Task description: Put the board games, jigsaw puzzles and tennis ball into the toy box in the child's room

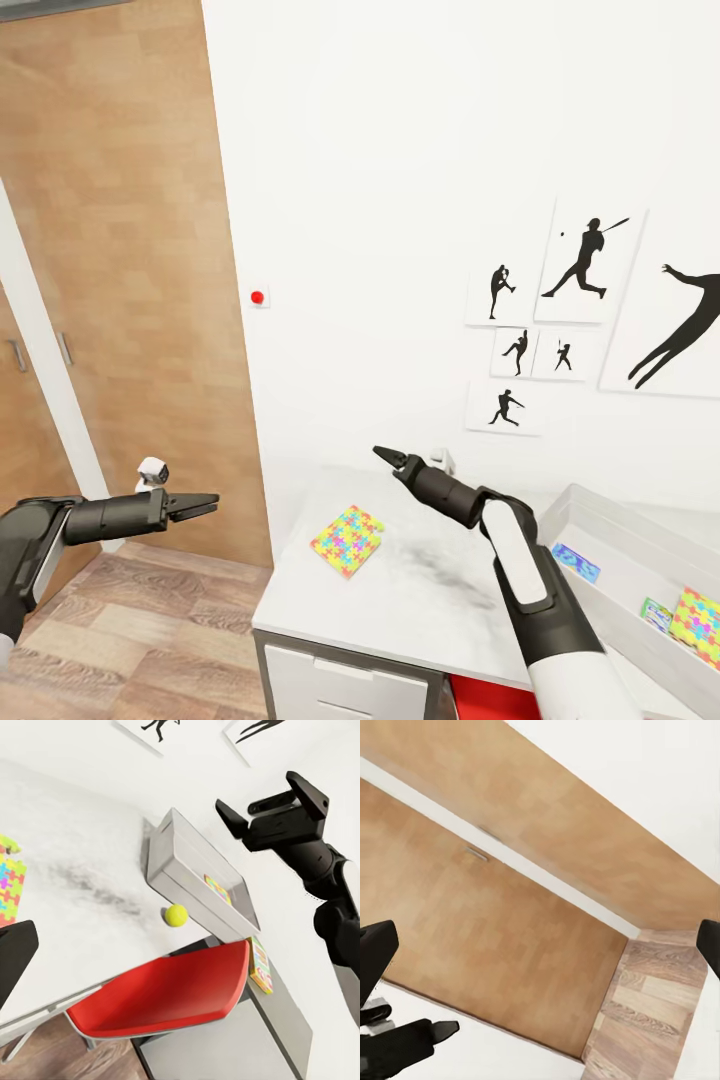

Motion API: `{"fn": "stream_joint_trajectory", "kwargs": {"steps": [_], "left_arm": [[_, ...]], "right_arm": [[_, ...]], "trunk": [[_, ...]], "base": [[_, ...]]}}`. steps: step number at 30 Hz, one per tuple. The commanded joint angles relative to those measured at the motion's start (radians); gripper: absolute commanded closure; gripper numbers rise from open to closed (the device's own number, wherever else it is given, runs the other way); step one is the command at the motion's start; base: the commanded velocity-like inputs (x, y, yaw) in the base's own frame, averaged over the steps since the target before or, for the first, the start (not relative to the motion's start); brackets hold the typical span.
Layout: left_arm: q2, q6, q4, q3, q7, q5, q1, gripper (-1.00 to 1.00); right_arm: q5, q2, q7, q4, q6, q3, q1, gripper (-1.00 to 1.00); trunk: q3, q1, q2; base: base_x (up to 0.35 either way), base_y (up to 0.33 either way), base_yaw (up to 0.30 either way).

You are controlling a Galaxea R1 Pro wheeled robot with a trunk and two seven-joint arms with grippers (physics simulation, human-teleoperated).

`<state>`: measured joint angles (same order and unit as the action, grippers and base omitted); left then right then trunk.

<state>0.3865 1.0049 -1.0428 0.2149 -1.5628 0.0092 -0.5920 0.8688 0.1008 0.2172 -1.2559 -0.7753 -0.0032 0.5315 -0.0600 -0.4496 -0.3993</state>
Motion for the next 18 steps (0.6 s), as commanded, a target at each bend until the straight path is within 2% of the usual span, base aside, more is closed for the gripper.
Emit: {"fn": "stream_joint_trajectory", "kwargs": {"steps": [1,7,12,18], "left_arm": [[0.000,0.011,0.000,0.000,-0.003,0.001,0.000,-1.00],[-0.022,0.011,0.005,-0.002,-0.004,0.000,0.000,-1.00],[-0.025,0.011,0.006,-0.002,-0.003,0.001,0.000,-1.00],[-0.025,0.011,0.006,-0.001,-0.003,0.001,0.000,-1.00]], "right_arm": [[-0.003,0.006,-0.002,-0.006,-0.010,-0.006,0.004,-1.00],[0.001,0.000,-0.036,-0.039,-0.032,-0.008,-0.028,-1.00],[0.002,-0.001,-0.064,-0.067,-0.033,-0.009,-0.037,-1.00],[0.002,-0.001,-0.097,-0.073,-0.033,-0.009,-0.039,-1.00]], "trunk": [[0.000,0.000,-0.001],[0.000,0.000,-0.001],[0.000,0.000,-0.001],[0.000,0.000,-0.001]], "base": [[0.000,0.000,0.000],[0.000,0.049,0.000],[0.000,0.193,0.000],[0.000,0.091,0.000]]}}
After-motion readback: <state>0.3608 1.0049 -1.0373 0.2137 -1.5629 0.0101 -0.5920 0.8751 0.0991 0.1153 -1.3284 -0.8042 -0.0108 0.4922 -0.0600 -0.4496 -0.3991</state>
